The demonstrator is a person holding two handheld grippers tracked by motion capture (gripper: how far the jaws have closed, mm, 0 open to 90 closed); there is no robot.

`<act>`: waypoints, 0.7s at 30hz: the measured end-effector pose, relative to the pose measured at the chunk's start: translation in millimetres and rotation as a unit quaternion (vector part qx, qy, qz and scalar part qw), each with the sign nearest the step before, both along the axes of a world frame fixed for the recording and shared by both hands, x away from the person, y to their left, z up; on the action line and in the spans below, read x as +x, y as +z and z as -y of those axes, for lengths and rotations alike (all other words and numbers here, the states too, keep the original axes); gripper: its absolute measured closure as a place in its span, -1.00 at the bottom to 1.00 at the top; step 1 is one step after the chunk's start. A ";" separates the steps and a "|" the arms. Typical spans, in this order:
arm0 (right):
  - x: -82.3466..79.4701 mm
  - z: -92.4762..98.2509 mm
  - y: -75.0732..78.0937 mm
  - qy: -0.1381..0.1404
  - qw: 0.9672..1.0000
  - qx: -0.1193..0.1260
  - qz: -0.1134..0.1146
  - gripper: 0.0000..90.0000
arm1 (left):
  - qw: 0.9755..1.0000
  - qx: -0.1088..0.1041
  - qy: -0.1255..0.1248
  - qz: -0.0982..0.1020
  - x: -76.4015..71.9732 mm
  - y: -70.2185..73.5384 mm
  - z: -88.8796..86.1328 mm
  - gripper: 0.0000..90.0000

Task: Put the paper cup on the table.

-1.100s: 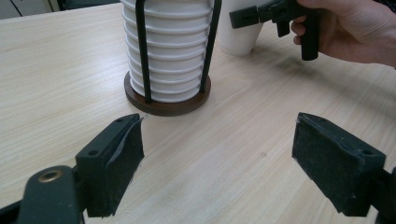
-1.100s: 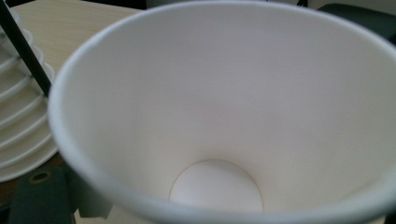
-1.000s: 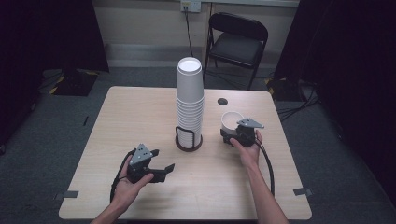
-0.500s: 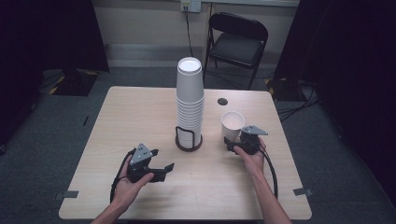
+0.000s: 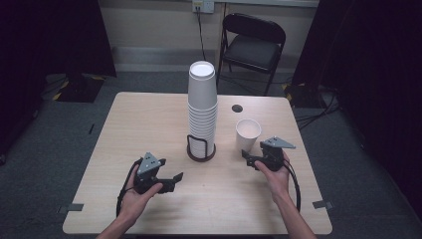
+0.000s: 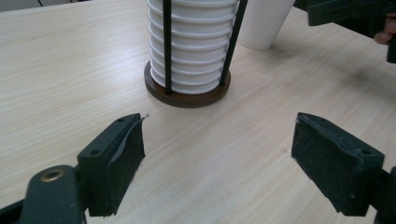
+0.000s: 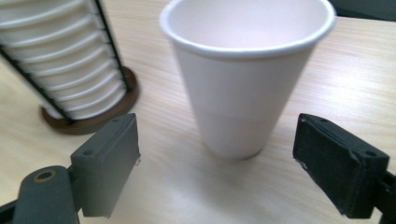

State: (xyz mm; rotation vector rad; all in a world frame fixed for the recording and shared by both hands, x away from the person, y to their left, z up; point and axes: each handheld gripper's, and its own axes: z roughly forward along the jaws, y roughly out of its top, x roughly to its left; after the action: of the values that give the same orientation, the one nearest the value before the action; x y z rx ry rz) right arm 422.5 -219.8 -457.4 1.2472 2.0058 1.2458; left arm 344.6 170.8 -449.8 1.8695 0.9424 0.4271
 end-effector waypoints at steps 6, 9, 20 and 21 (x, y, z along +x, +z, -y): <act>-21.0 -2.6 7.0 0.008 1.000 0.002 0.009 -0.68 | 1.000 0.011 -0.006 0.013 -0.9 1.5 2.2 -0.62; -30.7 -3.2 8.7 0.010 1.000 0.003 0.004 -0.67 | 1.000 0.016 -0.005 0.013 -2.0 0.0 4.7 -0.63; -69.9 -12.2 17.2 0.026 1.000 -0.003 0.008 -0.68 | 0.999 0.021 0.024 0.001 0.8 -4.6 0.6 -0.65; -73.7 -13.5 17.4 0.033 0.999 0.004 0.008 -0.68 | 0.999 0.021 0.027 -0.002 1.2 -6.0 0.1 -0.65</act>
State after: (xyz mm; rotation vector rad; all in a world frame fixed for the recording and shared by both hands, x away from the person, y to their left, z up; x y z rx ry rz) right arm 348.8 -206.3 -440.0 1.1816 2.0472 1.2921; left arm 345.8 170.7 -455.8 1.8868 0.9950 0.4776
